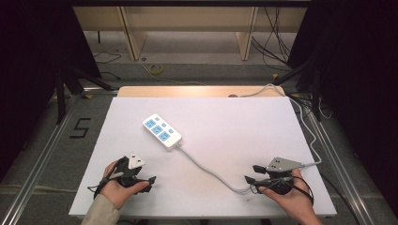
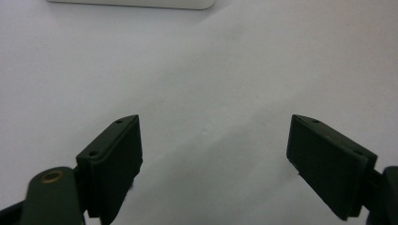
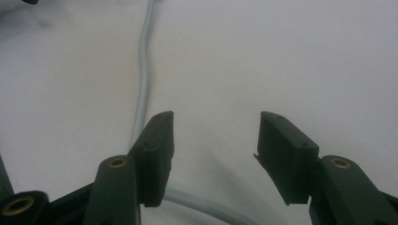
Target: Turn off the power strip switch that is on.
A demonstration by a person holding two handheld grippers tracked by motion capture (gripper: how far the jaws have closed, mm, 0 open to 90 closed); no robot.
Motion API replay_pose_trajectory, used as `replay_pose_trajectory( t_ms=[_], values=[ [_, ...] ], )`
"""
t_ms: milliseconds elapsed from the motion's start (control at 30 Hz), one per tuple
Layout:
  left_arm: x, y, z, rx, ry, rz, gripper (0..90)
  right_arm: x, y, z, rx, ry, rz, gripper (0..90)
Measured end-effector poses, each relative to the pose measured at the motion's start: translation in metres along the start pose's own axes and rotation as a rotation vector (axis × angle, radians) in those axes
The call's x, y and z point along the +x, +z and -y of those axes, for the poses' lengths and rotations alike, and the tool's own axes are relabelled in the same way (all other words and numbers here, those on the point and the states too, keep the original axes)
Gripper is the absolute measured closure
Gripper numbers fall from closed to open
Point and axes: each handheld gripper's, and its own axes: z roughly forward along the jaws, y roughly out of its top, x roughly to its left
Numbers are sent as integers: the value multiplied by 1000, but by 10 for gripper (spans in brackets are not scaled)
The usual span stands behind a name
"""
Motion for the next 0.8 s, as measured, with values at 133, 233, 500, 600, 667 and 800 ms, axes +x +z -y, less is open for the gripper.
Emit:
replay_pose_trajectory(
  t_ms=[133, 233, 500, 600, 667, 800],
  values=[
    [0, 0, -1, 5, 7, 0, 214, 1, 0, 1, 4, 0, -1, 468],
    [0, -2, -1, 14, -1, -11, 269, 1, 0, 0, 0, -3, 2, 464],
    [5, -9, -7, 20, 0, -58, 693, 1, 0, 0, -9, 4, 3, 456],
    [6, -9, -11, 21, -5, -56, 841, 1, -1, 0, -9, 2, 7, 457],
    [6, -8, -13, 25, 0, -56, 894, 0, -1, 0, -14, -1, 10, 456],
    [5, -6, -18, 38, -1, -45, 896, 0, -1, 0, -14, -1, 10, 453]
  ],
)
